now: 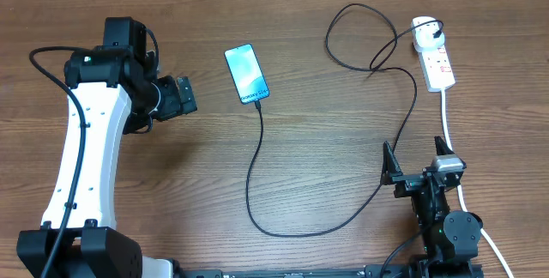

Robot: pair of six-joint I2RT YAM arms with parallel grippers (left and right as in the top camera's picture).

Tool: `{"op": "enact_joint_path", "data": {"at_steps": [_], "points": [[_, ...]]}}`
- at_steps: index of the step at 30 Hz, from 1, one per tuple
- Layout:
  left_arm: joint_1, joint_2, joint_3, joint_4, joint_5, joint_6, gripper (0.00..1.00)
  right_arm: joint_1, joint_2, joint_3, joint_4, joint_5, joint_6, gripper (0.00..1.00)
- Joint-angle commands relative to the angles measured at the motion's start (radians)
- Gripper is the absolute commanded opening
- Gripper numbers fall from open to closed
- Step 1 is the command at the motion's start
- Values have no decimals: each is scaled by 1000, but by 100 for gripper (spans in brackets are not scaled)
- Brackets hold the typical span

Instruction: Plug charger to phone and switch on socket

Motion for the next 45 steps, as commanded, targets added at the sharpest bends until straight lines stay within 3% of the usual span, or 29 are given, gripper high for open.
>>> {"op": "enact_joint_path", "data": {"at_steps": [1, 29, 39, 45], "points": [[6, -1, -8, -2, -7, -9, 100, 4, -11, -10, 6, 8, -6, 100], [6, 0, -8, -3, -8, -9, 100, 4, -11, -10, 6, 8, -6, 100], [5, -114, -54, 68, -7, 6, 100, 4, -11, -10, 6, 8, -6, 100], [5, -243, -219, 183, 4, 24, 99, 4, -11, -10, 6, 8, -6, 100]]}}
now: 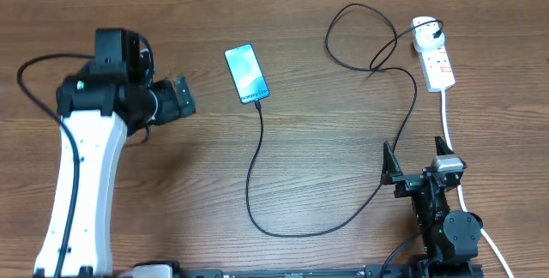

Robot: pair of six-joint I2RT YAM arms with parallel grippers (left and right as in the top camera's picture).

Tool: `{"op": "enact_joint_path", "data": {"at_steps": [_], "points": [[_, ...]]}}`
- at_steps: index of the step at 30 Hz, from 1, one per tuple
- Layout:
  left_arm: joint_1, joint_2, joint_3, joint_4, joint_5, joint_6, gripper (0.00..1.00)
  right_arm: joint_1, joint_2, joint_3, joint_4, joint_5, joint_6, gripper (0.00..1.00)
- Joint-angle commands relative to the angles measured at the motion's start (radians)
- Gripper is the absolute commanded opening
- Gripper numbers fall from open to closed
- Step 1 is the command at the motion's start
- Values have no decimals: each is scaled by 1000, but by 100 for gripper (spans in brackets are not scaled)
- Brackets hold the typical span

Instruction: Plug charger to phone and switch on socket

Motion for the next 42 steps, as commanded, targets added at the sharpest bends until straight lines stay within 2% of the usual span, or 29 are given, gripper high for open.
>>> {"op": "enact_joint_path", "data": {"at_steps": [1, 14, 26, 42], "points": [[5, -95, -116, 65, 11, 28, 99, 3, -11, -10, 5, 6, -4, 100], [5, -440, -427, 226, 8, 27, 99, 3, -11, -10, 6, 6, -4, 100], [5, -869, -734, 415, 9, 27, 99, 3, -11, -10, 6, 6, -4, 100], [5, -1113, -887, 552, 16, 27, 99, 3, -11, -10, 5, 6, -4, 100]]}}
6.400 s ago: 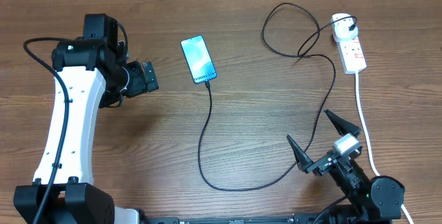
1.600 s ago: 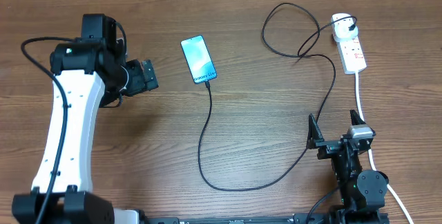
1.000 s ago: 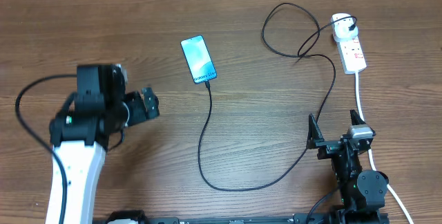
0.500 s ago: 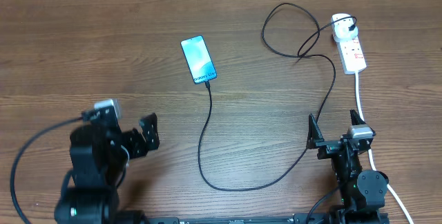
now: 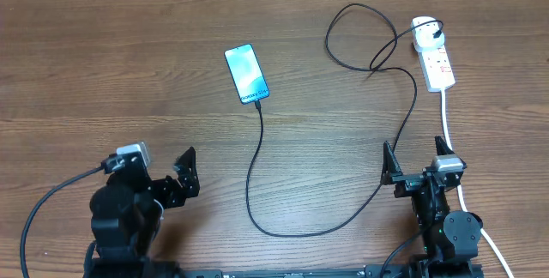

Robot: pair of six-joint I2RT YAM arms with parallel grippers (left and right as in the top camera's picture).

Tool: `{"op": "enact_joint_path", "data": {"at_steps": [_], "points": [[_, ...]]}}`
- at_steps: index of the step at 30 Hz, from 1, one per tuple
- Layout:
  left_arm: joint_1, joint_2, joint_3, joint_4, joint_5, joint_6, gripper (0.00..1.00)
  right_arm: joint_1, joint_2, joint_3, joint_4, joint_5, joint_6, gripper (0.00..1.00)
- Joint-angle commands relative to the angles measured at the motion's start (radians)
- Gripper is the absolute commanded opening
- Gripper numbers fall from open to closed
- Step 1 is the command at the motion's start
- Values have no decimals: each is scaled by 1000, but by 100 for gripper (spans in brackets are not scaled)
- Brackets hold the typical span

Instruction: Plug charger to phone and switch on socket

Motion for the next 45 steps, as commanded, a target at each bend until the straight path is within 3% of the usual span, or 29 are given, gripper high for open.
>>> {"op": "enact_joint_path", "data": {"at_steps": [1, 17, 27, 30, 39, 45], "points": [[5, -78, -40, 35, 13, 19, 100, 4, -10, -10, 5, 6, -4, 100], [5, -337, -348, 455, 94, 16, 100, 4, -10, -10, 6, 6, -4, 100], [5, -384, -515, 785, 94, 11, 100, 4, -10, -10, 5, 6, -4, 100], [5, -384, -528, 794, 83, 11, 99, 4, -10, -10, 5, 6, -4, 100], [5, -384, -528, 790, -142, 12, 99, 4, -10, -10, 5, 6, -4, 100], [5, -384, -528, 679, -212, 12, 99, 4, -10, -10, 6, 6, -4, 100]]}}
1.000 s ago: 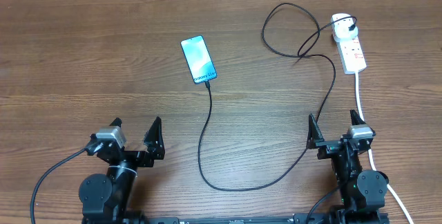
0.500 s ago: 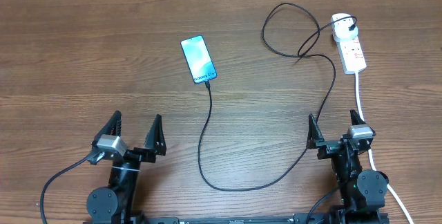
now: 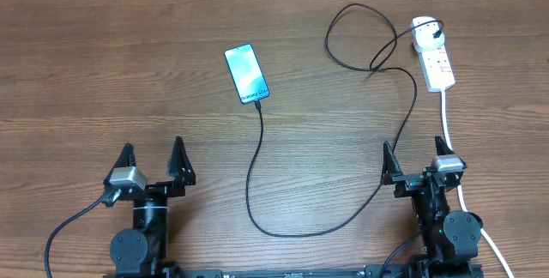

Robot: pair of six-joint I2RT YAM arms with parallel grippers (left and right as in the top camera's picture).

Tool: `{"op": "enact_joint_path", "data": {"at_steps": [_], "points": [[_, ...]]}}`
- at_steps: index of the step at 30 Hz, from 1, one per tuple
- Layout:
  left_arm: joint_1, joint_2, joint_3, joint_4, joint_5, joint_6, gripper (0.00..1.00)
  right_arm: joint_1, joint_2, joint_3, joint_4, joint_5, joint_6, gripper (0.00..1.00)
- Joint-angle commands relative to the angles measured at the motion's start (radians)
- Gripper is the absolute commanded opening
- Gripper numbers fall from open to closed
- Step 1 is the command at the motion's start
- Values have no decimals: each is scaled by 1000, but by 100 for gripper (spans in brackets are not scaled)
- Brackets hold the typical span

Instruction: Plug charger to phone and switch on socket

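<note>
A phone [image 3: 246,74] with a lit blue screen lies face up at the table's upper middle. A black charger cable [image 3: 257,175] is plugged into its lower end and runs in a long loop to the plug [image 3: 426,29] seated in the white socket strip [image 3: 436,59] at the upper right. My left gripper [image 3: 153,160] stands open at the near left edge with nothing between its fingers. My right gripper [image 3: 414,160] stands open at the near right edge, also holding nothing, with the cable passing just beside its left finger.
The socket strip's white lead [image 3: 449,128] runs down the right side past my right gripper to the near edge. The cable's upper loop [image 3: 360,38] lies left of the socket. Wooden table [image 3: 103,55] all around.
My left arm has settled upright at the near left edge, its open fingers now pointing straight away from the edge instead of tilted right. Phone, cable and right arm are unchanged.
My left arm was stretched out with its gripper just left of the phone, the cable plugged into the phone. It then sat slightly farther left, then was folded back at the near left edge, and now rests there squarely. The right arm never moved.
</note>
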Motion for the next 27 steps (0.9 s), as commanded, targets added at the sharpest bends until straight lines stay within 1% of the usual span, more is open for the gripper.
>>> {"op": "enact_joint_path", "data": {"at_steps": [1, 4, 11, 16, 22, 27], "points": [[5, -12, -6, -76, -72, 12, 100, 4, -10, -10, 6, 6, -3, 100], [4, -12, -6, -166, -65, 18, 100, 4, -10, -10, 6, 6, -3, 100], [3, -13, -6, -172, 14, 142, 100, 4, -10, -10, 6, 6, -3, 100], [3, -13, -5, -172, 23, 148, 100, 4, -10, -10, 6, 6, -3, 100], [3, -12, -5, -175, 43, 225, 100, 4, -10, -10, 6, 6, -3, 100], [3, -12, -5, -175, 43, 234, 100, 4, -10, -10, 6, 6, -3, 100]]}}
